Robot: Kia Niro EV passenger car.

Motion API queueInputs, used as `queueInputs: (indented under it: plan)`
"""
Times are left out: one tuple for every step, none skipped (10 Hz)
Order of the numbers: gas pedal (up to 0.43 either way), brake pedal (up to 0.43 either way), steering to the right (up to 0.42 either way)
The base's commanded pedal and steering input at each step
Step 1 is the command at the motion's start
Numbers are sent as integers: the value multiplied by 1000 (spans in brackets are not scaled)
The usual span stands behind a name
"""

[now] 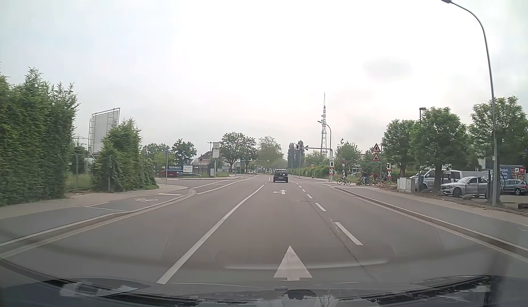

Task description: Follow the waypoints while adhering to traffic rules and regulations

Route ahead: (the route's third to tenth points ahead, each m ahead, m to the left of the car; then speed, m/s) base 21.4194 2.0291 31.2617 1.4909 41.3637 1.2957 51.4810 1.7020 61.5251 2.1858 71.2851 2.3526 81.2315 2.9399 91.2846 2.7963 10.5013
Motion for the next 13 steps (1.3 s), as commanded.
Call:
queueInputs:
  plan:
    - [118, 0, 14]
    - [118, 0, 11]
    - [118, 0, 9]
    - [118, 0, 7]
    - [118, 0, 7]
    - [118, 0, 7]
    - [110, 0, 7]
    - [110, 0, 7]
    - [110, 0, 7]
    - [110, 0, 7]
    - [110, 0, 6]
    - [110, 0, 7]
    - [98, 0, 7]
